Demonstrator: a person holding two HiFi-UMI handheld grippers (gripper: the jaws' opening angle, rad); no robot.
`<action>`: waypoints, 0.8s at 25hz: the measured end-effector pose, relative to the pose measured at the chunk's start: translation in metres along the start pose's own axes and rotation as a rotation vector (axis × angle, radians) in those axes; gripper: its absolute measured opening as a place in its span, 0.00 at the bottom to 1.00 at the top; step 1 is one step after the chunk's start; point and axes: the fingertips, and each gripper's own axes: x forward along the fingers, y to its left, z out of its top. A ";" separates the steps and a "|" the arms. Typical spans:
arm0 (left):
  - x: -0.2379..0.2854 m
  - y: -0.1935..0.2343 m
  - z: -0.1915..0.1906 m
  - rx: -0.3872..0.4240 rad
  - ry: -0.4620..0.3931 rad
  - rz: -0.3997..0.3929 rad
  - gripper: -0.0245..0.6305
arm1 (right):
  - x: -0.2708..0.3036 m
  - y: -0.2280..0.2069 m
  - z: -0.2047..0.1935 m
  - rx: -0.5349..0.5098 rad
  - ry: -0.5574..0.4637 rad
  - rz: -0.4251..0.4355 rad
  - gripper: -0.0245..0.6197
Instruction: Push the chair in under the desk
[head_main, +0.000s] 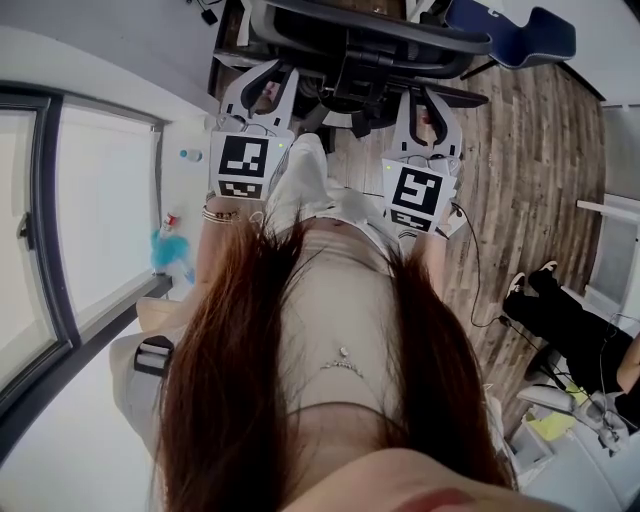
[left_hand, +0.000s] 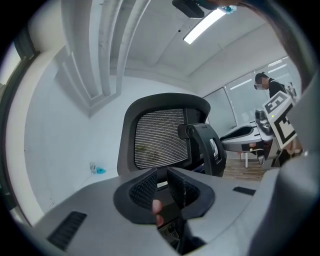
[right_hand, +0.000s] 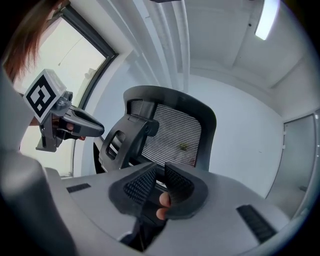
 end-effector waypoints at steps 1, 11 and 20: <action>0.000 0.001 -0.001 0.005 0.004 0.001 0.11 | 0.001 0.000 -0.001 -0.004 0.005 0.004 0.12; 0.008 0.002 -0.016 0.081 0.060 -0.040 0.20 | 0.010 0.002 -0.017 -0.052 0.058 0.029 0.20; 0.016 0.002 -0.025 0.167 0.101 -0.064 0.27 | 0.013 0.000 -0.033 -0.093 0.142 0.031 0.26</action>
